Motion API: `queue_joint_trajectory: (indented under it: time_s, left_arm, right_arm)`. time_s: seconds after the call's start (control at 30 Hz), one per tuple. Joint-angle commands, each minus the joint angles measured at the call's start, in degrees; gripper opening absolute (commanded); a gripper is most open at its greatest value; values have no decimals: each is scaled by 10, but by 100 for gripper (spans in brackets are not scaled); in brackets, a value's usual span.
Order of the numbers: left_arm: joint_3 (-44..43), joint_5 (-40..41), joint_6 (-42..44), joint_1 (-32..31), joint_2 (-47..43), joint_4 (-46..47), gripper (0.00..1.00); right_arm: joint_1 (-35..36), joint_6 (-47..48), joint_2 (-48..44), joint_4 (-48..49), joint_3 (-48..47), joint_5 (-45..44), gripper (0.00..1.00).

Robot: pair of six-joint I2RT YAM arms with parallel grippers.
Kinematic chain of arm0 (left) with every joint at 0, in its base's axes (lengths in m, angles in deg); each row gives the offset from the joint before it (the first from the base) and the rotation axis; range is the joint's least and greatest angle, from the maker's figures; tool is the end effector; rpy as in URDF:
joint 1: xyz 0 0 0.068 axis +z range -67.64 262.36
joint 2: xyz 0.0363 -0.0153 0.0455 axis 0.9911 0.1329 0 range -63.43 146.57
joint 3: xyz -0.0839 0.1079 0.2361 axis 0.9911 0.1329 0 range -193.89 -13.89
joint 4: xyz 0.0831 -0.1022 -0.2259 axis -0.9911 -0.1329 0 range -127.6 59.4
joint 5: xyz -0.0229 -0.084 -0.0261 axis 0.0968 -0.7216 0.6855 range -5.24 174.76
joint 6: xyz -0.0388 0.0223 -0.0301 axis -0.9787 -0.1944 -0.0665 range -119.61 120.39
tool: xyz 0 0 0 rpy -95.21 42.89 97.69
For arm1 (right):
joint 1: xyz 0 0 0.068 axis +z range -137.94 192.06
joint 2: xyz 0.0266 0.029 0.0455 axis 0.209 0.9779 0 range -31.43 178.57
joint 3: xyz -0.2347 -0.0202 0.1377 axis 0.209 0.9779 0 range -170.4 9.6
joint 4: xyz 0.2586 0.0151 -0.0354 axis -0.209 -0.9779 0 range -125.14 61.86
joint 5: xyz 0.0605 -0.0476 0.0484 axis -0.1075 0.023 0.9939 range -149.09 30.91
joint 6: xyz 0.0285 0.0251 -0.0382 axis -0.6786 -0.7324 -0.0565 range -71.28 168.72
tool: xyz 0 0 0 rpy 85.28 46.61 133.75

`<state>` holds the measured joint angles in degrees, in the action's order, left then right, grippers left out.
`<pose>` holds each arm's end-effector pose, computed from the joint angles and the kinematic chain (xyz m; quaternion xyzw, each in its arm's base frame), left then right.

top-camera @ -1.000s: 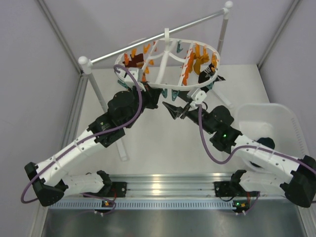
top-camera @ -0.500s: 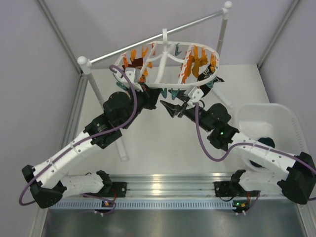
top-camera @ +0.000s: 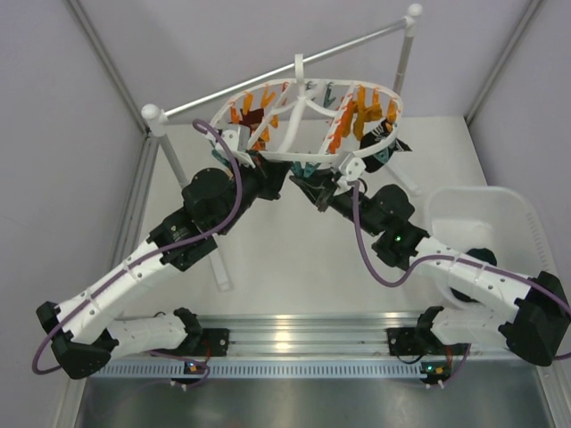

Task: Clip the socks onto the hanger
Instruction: Open the clamp at the hanger.

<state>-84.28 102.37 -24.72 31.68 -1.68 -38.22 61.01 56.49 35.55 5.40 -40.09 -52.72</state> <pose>0.1580 -0.1759 0.4441 0.0468 0.6996 -0.3483 0.6222 0.1766 0.2088 0.3717 -0.3237 0.5061 0.3121 0.7360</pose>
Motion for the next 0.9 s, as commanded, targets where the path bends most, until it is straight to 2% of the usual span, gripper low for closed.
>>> queue_joint_trajectory:
  time_s: [0.0,0.1,0.3,0.6,0.7,0.87]
  left_arm:
    - [12,-29,-3,-3,-21,11,9]
    - [19,-37,0,-3,-31,12,17]
    - [39,-60,12,-3,-55,16,41]
    - [38,-66,10,-3,-38,53,50]
    - [29,-60,5,-3,-26,58,57]
    - [21,-52,1,-3,-14,72,59]
  right_arm:
    - [-4,-3,-6,23,-30,4,0]
    - [-6,-7,-11,21,-23,2,0]
    - [-5,-23,-16,19,-14,1,0]
    - [-5,-27,-20,21,-10,2,0]
    - [-5,-25,-23,21,-9,5,0]
    - [-5,-25,-25,22,-7,7,0]
